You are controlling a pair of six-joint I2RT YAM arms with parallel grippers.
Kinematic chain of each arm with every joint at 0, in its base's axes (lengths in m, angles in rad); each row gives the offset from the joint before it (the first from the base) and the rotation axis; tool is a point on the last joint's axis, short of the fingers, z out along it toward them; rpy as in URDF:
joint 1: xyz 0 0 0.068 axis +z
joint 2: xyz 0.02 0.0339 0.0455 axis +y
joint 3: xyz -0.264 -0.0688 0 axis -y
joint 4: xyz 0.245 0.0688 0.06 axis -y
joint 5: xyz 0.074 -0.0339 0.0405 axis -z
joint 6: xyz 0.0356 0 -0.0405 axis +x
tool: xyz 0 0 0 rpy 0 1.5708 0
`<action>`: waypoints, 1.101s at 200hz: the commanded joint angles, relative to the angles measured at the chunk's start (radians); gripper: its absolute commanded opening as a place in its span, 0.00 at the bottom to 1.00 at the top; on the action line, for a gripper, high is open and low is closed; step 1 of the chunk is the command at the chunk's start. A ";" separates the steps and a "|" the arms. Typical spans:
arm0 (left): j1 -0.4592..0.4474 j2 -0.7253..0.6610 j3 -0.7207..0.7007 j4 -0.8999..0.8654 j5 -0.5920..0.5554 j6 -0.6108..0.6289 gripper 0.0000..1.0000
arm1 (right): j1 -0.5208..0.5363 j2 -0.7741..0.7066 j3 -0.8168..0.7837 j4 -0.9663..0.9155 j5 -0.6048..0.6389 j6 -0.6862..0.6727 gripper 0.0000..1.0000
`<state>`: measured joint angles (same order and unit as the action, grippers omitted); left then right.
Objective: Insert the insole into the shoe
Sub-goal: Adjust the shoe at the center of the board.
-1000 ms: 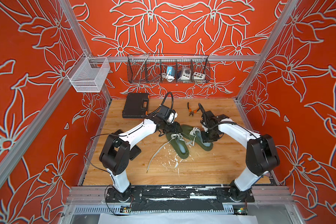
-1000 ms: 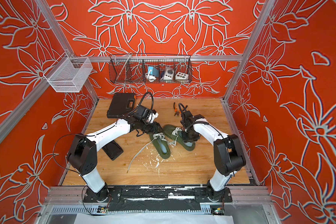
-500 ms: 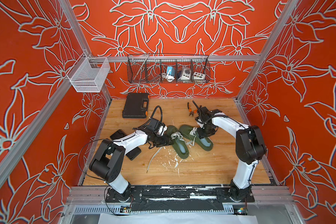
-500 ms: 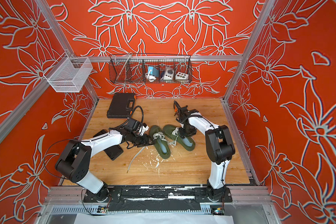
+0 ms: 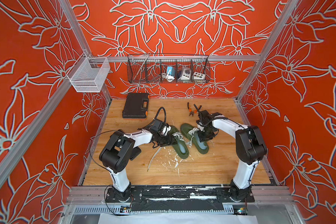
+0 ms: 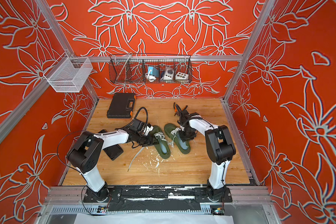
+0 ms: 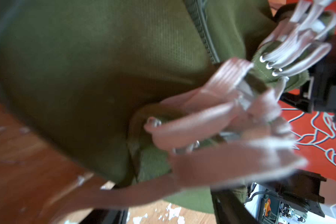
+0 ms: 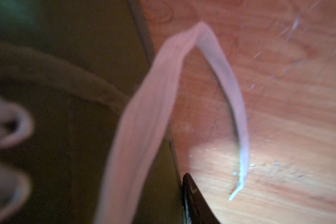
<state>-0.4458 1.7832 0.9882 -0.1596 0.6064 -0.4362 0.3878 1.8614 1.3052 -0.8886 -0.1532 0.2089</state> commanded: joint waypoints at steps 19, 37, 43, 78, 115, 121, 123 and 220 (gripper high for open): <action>-0.011 0.072 0.109 -0.007 0.026 0.047 0.65 | 0.017 -0.038 -0.059 0.081 -0.106 0.132 0.31; -0.013 0.099 0.147 -0.011 0.039 0.054 0.65 | 0.024 -0.031 -0.057 0.096 -0.118 0.155 0.32; -0.015 0.107 0.160 -0.015 0.039 0.056 0.65 | 0.027 -0.033 -0.057 0.103 -0.118 0.162 0.33; -0.029 0.159 0.251 -0.055 0.049 0.090 0.65 | 0.040 -0.038 -0.040 0.136 -0.100 0.172 0.33; -0.029 0.221 0.373 -0.129 0.031 0.163 0.65 | 0.042 -0.006 0.009 0.127 -0.087 0.094 0.34; -0.030 0.230 0.391 -0.139 0.027 0.175 0.65 | 0.041 -0.004 0.016 0.126 -0.076 0.082 0.36; -0.030 0.233 0.395 -0.143 0.025 0.179 0.65 | 0.040 -0.003 0.016 0.124 -0.071 0.079 0.37; 0.001 0.161 0.458 -0.258 -0.094 0.289 0.98 | 0.025 -0.193 -0.034 0.066 0.109 0.070 0.73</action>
<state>-0.4519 2.0323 1.4563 -0.3904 0.5339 -0.1783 0.4133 1.7390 1.2915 -0.7986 -0.1024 0.2821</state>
